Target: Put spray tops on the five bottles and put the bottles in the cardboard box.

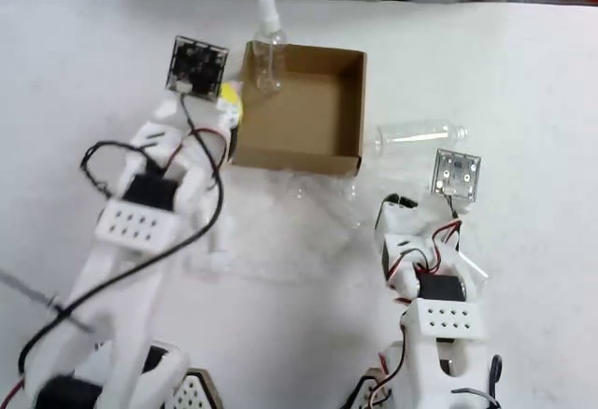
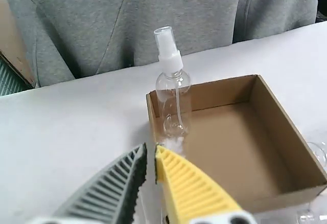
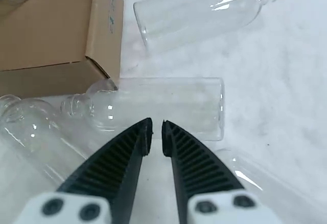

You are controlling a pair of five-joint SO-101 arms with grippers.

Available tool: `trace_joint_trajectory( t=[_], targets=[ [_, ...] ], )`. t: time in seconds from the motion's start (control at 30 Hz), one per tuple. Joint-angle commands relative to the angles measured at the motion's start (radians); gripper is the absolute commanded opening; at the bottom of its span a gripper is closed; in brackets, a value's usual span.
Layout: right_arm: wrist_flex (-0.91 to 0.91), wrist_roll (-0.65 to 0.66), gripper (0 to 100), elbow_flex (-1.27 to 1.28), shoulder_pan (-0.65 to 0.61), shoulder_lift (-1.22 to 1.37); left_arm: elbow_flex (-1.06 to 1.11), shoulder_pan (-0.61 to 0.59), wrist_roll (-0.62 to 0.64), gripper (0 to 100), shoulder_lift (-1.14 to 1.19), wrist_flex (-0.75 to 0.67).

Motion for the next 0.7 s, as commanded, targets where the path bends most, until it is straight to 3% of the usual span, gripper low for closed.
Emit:
trace_joint_trajectory(
  t=[0.0, 0.17, 0.27, 0.37, 0.53, 0.67],
  targets=[
    [0.013, 0.023, 2.1, -0.011, 0.005, -0.015, 0.015, -0.025, 0.005, 6, -0.189, 0.176],
    [0.136, 0.221, 1.8, -0.063, 0.004, -0.027, 0.023, -0.113, 0.005, 6, -0.32, 0.523],
    [0.312, 0.299, 2.1, -0.166, 0.004, -0.064, 0.04, -0.177, 0.002, 6, -0.321, 0.638],
    [0.506, 0.359, 2.1, -0.302, -0.027, -0.107, 0.126, -0.268, -0.003, 6, -0.289, 0.621],
    [0.745, 0.522, 2.1, -0.506, -0.189, -0.093, 0.304, -0.487, 0.003, 6, -0.226, 0.44],
    [0.831, 0.525, 2.2, -0.644, -0.302, 0.033, 0.354, -0.642, 0.003, 6, -0.173, 0.336]
  ],
)
